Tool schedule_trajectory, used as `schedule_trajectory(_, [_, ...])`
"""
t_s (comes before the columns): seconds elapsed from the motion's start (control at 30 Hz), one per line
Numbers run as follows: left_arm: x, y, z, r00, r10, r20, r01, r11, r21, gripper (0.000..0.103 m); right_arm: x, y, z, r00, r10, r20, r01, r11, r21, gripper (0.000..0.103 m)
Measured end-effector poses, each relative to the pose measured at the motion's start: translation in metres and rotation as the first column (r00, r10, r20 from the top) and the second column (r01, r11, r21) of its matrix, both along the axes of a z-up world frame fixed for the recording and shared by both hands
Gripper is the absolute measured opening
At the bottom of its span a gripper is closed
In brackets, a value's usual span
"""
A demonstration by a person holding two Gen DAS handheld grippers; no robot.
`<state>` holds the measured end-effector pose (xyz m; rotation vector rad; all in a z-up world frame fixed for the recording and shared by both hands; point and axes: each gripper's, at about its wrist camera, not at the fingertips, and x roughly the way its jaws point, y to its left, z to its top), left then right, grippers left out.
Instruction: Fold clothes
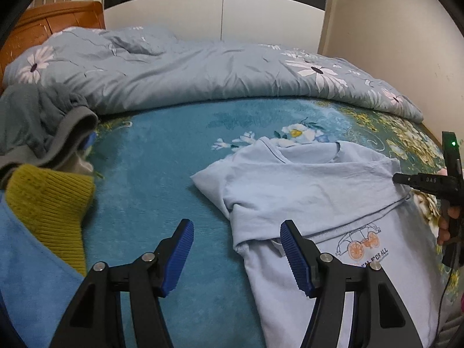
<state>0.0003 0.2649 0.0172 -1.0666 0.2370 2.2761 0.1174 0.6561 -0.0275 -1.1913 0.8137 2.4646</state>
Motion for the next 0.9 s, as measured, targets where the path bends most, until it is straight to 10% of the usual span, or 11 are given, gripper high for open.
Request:
schedule_trajectory(0.4, [0.041,-0.023,0.008,0.999,-0.028,0.029,0.027,0.999,0.036,0.068,0.052,-0.048,0.024,0.994,0.109,0.025,-0.11,0.992,0.061,0.067])
schedule_trajectory(0.9, [0.122,-0.072,-0.061,0.943,-0.061,0.327,0.034,0.996,0.086,0.074,0.182,-0.088,-0.004,0.993,0.109,0.04,-0.109,0.994,-0.017,0.08])
